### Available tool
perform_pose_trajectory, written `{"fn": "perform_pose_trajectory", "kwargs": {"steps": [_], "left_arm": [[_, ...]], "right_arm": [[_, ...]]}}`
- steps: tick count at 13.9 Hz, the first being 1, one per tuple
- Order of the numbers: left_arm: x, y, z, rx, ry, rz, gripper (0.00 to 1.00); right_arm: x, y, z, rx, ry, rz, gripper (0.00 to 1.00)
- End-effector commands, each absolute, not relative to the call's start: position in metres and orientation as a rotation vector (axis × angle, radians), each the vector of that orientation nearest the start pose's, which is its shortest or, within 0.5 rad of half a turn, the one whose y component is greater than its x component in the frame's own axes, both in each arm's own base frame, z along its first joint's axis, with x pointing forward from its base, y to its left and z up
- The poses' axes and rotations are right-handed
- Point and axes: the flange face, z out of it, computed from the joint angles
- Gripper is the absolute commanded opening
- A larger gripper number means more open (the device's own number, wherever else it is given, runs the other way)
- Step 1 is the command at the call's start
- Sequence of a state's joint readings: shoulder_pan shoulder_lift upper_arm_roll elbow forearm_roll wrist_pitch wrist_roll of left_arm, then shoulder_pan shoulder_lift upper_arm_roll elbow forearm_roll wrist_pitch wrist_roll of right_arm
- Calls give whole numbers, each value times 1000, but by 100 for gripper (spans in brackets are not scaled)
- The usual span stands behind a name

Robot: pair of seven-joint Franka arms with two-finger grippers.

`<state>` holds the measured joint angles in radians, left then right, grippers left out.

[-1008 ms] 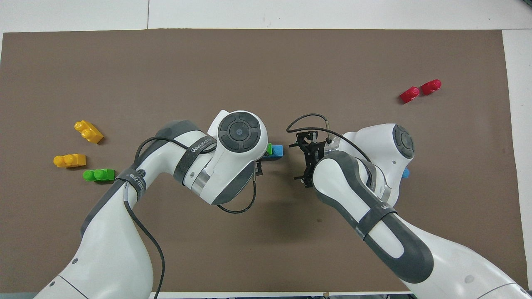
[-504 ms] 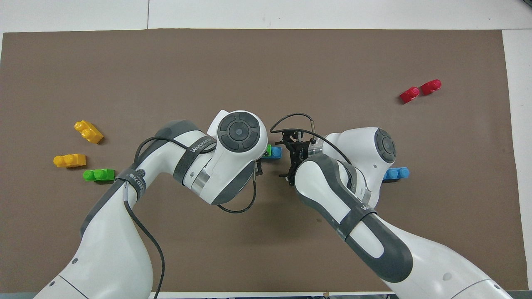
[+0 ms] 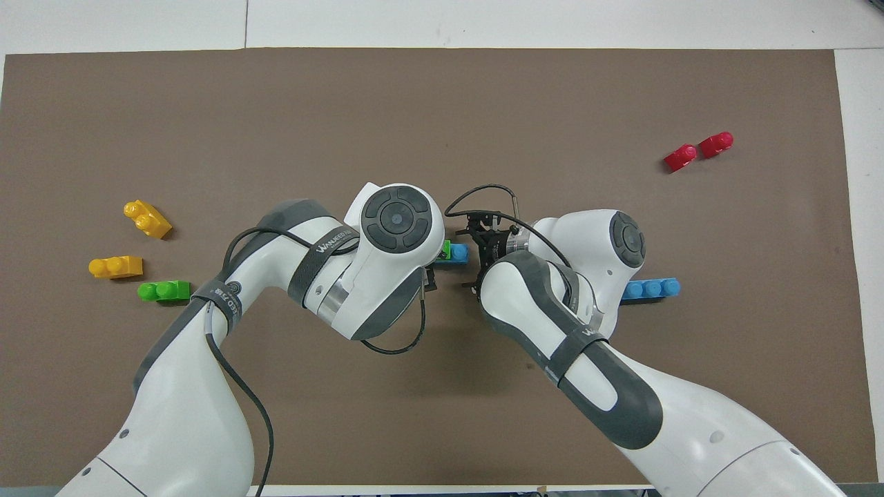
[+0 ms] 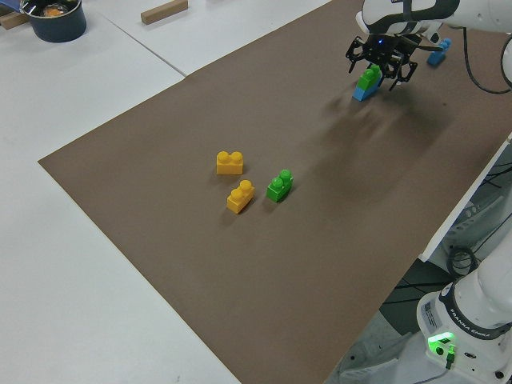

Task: Remove green block with left arm and hold with right
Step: 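Grasp the blue end with the right gripper beside the left gripper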

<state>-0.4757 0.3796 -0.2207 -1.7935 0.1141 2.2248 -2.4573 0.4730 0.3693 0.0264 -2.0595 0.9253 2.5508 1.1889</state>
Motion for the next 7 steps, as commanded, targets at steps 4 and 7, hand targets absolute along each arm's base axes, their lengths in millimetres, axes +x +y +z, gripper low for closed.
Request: {"fn": "perform_pose_trajectory", "kwargs": {"steps": [4,7], "left_arm": [[509,-405,347,1995,2326,45,96],[509,-403,346,1992,2330,46,93]], "right_arm": [[540,284,260,-1963,1742,455,84],[541,285,262,-1963,1737,454,58]]}}
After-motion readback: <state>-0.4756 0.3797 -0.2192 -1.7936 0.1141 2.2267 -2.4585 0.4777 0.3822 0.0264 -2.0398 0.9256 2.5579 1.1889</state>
